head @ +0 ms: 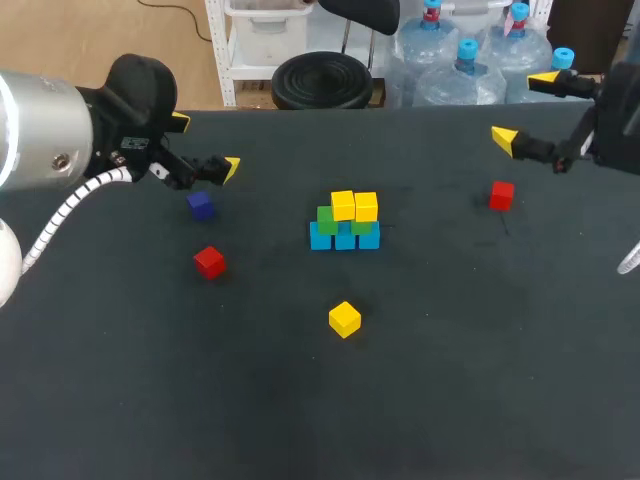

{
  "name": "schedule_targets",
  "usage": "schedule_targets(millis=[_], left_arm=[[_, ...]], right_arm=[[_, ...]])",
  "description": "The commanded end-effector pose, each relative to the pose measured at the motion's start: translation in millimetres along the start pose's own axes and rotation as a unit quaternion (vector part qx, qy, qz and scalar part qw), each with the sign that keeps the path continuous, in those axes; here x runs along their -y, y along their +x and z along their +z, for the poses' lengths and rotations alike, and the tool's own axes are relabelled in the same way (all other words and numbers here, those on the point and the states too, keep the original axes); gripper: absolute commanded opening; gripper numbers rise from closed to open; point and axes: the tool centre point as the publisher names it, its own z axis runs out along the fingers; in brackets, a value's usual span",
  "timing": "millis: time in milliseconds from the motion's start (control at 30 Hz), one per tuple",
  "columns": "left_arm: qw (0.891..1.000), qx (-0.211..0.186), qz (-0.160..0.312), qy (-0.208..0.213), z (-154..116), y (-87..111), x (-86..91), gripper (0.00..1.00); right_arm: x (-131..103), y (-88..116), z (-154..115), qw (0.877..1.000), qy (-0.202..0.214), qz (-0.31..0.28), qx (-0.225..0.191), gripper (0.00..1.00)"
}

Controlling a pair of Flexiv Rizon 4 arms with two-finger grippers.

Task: Place the blue cubes, place green cubes on the blue cubes, place the yellow cubes on the green cubes, then place the red cubes on the yellow cubes, and place purple cube on the red cubes.

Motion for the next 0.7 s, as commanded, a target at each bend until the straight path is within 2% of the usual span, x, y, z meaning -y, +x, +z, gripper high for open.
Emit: schedule_targets(millis=[33, 267, 333, 467, 567, 700], left_arm=[[0.998, -0.035, 0.029, 0.040, 14.2, 2.4, 16.1, 1.00], [0.986, -0.155, 0.048, 0.048, 29.7, 21.5, 50.7, 1.00], [0.978, -0.196, 0.057, 0.046, 29.8, 29.8, 61.3, 1.00], [0.966, -0.249, 0.054, 0.050, 31.6, 41.5, 84.6, 1.00], [0.960, -0.274, 0.022, 0.056, 32.8, 42.7, 102.5, 1.00], [0.955, -0.284, -0.018, 0.082, 40.3, 46.3, 129.1, 1.00]], right_arm=[[0.0, -0.7, -0.6, 1.000, -0.001, 0.000, 0.000, 1.00], [0.0, -0.7, -0.6, 1.000, -0.001, 0.000, 0.000, 1.00], [0.0, -0.7, -0.6, 1.000, -0.001, 0.000, 0.000, 1.00], [0.0, -0.7, -0.6, 1.000, -0.001, 0.000, 0.000, 1.00], [0.0, -0.7, -0.6, 1.000, -0.001, 0.000, 0.000, 1.00], [0.0, -0.7, -0.6, 1.000, -0.001, 0.000, 0.000, 1.00]])
